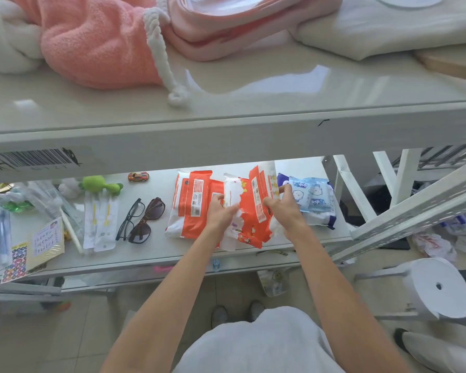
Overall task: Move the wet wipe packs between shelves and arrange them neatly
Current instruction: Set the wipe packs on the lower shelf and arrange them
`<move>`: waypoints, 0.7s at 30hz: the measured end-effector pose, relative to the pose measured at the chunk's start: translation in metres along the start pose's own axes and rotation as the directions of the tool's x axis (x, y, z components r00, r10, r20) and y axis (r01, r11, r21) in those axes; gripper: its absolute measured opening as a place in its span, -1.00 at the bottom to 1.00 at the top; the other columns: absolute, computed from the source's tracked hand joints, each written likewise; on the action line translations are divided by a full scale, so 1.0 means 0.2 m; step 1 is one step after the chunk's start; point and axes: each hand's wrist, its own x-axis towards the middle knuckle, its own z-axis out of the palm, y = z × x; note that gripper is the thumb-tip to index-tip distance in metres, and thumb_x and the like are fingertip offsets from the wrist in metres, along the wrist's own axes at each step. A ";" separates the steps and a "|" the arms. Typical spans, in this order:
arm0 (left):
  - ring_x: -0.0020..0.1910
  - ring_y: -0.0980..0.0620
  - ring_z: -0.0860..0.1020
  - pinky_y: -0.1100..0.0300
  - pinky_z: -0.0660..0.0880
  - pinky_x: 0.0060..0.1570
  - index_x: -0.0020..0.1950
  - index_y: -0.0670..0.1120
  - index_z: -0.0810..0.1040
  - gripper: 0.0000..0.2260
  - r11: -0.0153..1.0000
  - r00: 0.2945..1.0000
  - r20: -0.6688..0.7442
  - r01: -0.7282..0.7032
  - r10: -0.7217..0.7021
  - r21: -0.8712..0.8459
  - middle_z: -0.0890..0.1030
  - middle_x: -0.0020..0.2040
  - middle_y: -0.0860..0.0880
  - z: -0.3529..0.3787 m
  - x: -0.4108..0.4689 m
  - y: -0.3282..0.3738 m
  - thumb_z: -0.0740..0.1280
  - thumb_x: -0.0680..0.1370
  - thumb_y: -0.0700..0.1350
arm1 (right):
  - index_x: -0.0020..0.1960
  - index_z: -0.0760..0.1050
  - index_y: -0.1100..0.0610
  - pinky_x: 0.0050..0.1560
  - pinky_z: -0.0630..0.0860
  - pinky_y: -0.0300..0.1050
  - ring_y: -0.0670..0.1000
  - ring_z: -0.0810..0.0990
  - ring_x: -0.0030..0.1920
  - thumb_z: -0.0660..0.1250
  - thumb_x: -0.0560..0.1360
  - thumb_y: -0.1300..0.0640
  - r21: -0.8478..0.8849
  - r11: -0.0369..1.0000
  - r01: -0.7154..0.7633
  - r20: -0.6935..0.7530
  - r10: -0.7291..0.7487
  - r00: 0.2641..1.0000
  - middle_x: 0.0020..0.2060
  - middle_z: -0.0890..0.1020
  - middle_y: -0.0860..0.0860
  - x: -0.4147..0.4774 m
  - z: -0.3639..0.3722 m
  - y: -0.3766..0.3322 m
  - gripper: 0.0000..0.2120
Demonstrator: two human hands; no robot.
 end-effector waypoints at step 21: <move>0.54 -0.29 0.27 -0.03 0.26 0.54 0.59 -0.31 0.19 -0.37 0.538 0.967 -0.034 -0.111 0.252 0.835 0.25 0.55 -0.37 0.02 -0.07 -0.02 0.38 0.63 -0.09 | 0.30 0.42 0.25 0.07 0.59 0.03 0.19 0.62 0.15 0.49 0.45 -0.24 -0.398 0.909 -0.125 -0.229 0.033 0.973 0.16 0.60 0.17 0.08 0.09 0.25 -0.31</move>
